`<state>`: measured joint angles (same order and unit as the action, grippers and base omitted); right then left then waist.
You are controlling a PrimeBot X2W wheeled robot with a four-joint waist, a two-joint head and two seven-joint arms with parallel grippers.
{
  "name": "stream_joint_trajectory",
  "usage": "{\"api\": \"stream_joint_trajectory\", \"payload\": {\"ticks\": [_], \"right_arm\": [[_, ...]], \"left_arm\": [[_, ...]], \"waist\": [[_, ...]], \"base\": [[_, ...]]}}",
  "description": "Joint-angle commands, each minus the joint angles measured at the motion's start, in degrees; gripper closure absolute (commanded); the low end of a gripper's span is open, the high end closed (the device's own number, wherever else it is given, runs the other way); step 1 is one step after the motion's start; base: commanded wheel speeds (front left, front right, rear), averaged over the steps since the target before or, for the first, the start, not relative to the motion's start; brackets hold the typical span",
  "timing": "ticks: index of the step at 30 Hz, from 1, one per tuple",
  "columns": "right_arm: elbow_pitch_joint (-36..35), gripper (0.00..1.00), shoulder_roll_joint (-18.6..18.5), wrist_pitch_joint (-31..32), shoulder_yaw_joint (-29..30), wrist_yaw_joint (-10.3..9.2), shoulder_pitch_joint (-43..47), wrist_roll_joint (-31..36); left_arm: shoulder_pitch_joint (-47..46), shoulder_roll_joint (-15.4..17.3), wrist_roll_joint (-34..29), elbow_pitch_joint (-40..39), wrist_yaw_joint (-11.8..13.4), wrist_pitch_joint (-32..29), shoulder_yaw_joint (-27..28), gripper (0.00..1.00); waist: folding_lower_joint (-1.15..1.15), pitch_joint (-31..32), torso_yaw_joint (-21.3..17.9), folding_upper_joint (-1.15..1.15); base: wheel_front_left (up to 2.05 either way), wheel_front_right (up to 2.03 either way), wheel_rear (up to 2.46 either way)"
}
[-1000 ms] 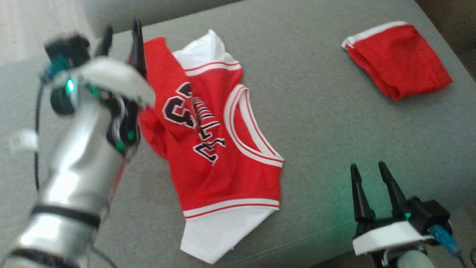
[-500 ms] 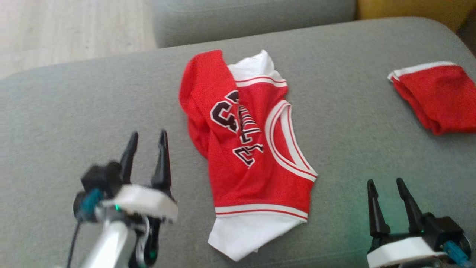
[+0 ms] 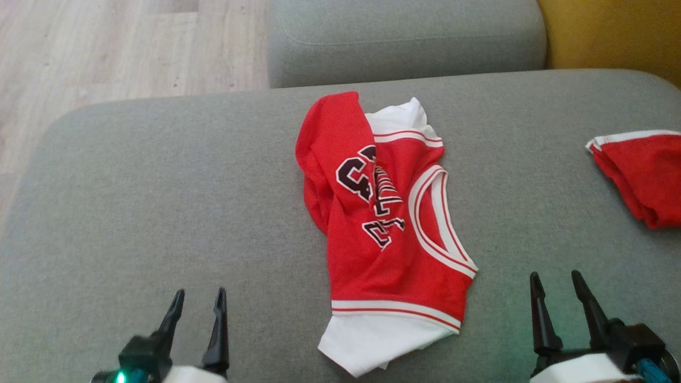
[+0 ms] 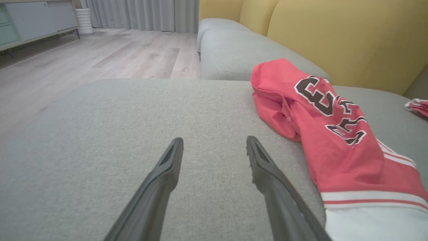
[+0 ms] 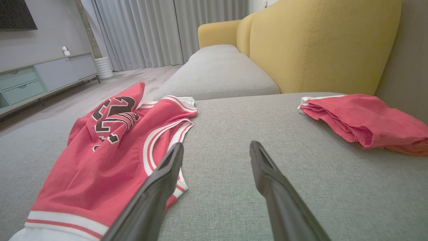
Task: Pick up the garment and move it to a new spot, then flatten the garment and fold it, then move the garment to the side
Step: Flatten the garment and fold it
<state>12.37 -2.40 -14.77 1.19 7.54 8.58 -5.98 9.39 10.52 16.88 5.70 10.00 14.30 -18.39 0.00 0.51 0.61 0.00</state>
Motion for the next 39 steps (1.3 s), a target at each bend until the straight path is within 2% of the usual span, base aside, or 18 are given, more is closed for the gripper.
{"api": "stream_joint_trajectory", "payload": {"ticks": [1, 9, 15, 20, 23, 26, 31, 35, 39], "right_arm": [[-2.0, 0.0, -0.5, -0.2, -1.0, -0.05, -0.7, 0.3], [-1.9, 0.0, -0.5, -0.2, -1.5, -0.05, -0.3, 0.3], [-1.8, 0.0, -0.5, -0.2, -2.1, -0.05, -0.5, 0.1], [-1.7, 0.0, -0.5, -0.2, -2.4, -0.05, -0.7, 0.0], [-1.7, 0.0, -0.5, -0.2, -2.7, -0.05, -0.8, -0.1], [-1.7, 0.0, -0.5, -0.2, -3.1, -0.05, -1.1, -0.2], [-1.5, 0.0, -0.5, -0.2, -4.0, -0.05, -1.6, -0.2], [-1.5, 0.0, -0.5, -0.2, -3.7, -0.05, -2.3, -0.2], [-1.6, 0.0, -0.5, -0.2, -3.0, -0.05, -2.5, -0.1]], "left_arm": [[-0.8, -0.2, -1.5, -1.9, -0.8, 0.7, 3.2, 0.0], [1.5, -3.2, -5.5, -1.5, -4.7, 0.7, 6.8, 0.0], [1.0, -4.6, -7.8, -1.4, -7.3, 0.7, 7.4, 0.0], [-0.4, -6.0, -7.0, 2.6, -12.1, 0.6, 2.6, 0.0], [-2.6, -6.9, -4.8, 5.8, -14.4, -2.8, -1.6, 0.0], [-5.1, -7.4, -1.4, 9.0, -15.3, -7.4, -5.2, 0.0], [-8.4, -7.6, 3.9, 14.1, -14.8, -13.2, -9.1, 0.0], [-10.6, -7.6, 7.3, 18.3, -12.0, -17.2, -11.9, 0.0], [-11.8, -7.6, 8.0, 21.0, -9.9, -17.5, -12.5, 0.0]], "waist": [[0.0, 0.4, 0.7, 0.0], [0.0, 0.9, 1.6, 0.0], [0.0, 0.7, 1.2, 0.0], [0.0, 0.5, 0.4, 0.0], [0.0, 0.2, -0.2, 0.0], [0.0, -0.4, -1.0, 0.0], [0.0, -1.3, -2.7, 0.0], [0.0, -2.3, -4.7, 0.0], [0.0, -3.1, -5.8, 0.0]], "base": [[0.0, 0.0, 0.0], [0.0, 0.0, 0.0], [0.0, 0.0, 0.0], [0.0, 0.0, 0.0], [0.0, 0.0, 0.0], [0.0, 0.0, 0.0], [0.0, 0.0, 0.0], [0.0, 0.0, 0.0], [0.0, 0.0, 0.0]]}}
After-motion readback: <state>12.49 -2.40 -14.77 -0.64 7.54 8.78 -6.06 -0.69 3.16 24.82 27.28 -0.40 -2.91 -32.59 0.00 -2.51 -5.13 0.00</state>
